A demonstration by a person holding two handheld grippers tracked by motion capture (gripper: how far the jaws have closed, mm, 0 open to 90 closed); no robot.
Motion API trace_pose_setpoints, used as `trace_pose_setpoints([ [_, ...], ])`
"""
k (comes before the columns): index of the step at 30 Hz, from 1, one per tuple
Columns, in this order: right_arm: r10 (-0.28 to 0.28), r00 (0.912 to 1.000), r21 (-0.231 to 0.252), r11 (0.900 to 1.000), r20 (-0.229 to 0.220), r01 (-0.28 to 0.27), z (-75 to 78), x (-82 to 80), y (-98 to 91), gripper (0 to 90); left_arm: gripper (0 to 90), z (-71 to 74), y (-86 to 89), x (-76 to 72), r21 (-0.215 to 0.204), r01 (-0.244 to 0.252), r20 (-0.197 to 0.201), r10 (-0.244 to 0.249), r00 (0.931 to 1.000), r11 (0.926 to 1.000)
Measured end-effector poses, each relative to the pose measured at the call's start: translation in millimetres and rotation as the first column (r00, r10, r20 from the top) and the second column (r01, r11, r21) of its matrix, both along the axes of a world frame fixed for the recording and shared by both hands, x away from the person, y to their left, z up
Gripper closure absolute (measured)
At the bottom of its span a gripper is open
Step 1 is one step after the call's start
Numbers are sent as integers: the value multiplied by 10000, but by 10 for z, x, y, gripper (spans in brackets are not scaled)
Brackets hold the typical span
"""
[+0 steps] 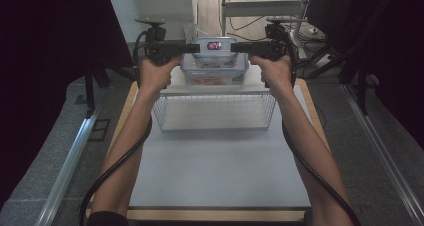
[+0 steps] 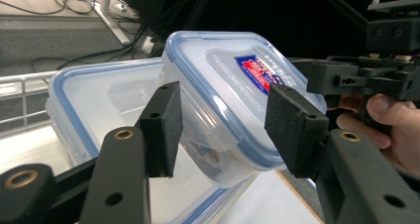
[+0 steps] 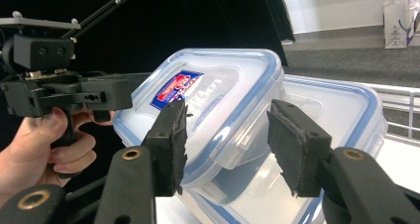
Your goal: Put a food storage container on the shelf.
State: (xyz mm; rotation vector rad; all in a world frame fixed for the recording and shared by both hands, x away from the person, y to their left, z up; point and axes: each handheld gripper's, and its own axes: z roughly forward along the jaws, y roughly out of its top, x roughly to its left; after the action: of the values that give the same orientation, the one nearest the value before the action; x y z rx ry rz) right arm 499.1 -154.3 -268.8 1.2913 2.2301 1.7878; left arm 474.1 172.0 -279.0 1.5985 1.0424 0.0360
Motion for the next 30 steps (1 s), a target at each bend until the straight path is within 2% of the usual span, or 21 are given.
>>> trace_pose_setpoints([
  [2, 39, 9999, -130, 9999, 95, -37, 7, -12, 6, 477, 464, 9, -13, -18, 133, -11, 148, 9, 9999, 9999],
  [3, 47, 9995, -373, 9993, 324, -35, 17, -26, 10, 445, 392, 15, -18, -28, 300, -76, 281, 68, 9996, 9995],
  [5, 47, 9991, -478, 9989, 428, -26, 22, -32, 11, 437, 371, 25, -30, -54, 623, -164, 585, 127, 9982, 9979],
  [9, 120, 9946, -1112, 9938, 1028, -5, 50, -83, 11, 359, 269, 51, -38, -117, 1014, -233, 1121, 118, 9936, 9946],
  [11, 182, 9931, -1242, 9922, 1161, -37, 50, -105, 6, 314, 229, 60, -47, -158, 1302, -266, 1441, 76, 9895, 9911],
  [13, 236, 9924, -1178, 9930, 1211, -93, 49, -124, -11, 285, 205, 62, -58, -202, 1550, -254, 1658, -6, 9862, 9876],
  [16, 448, 9896, -1322, 9909, 1368, -266, 35, -158, -29, 232, 177, 50, -76, -264, 1680, -164, 1805, -144, 9835, 9856],
  [17, 576, 9874, -1509, 9879, 1475, -351, 17, -184, -34, 203, 164, 43, -83, -290, 1810, -110, 1850, -231, 9825, 9834],
  [21, 722, 9830, -1700, 9845, 1690, -431, -13, -249, -54, 157, 126, 17, -84, -375, 2113, -17, 1955, -405, 9799, 9774],
  [24, 745, 9804, -1919, 9806, 1824, -389, -30, -284, -62, 139, 115, 2, -82, -437, 2282, 37, 2052, -518, 9773, 9736],
  [26, 745, 9789, -2069, 9778, 1901, -342, -46, -308, -68, 128, 102, -15, -81, -486, 2525, 40, 2131, -596, 9752, 9676],
  [30, 785, 9780, -2271, 9733, 1933, -333, -82, -351, -82, 112, 80, -53, -80, -562, 2770, 4, 2185, -634, 9738, 9609],
])
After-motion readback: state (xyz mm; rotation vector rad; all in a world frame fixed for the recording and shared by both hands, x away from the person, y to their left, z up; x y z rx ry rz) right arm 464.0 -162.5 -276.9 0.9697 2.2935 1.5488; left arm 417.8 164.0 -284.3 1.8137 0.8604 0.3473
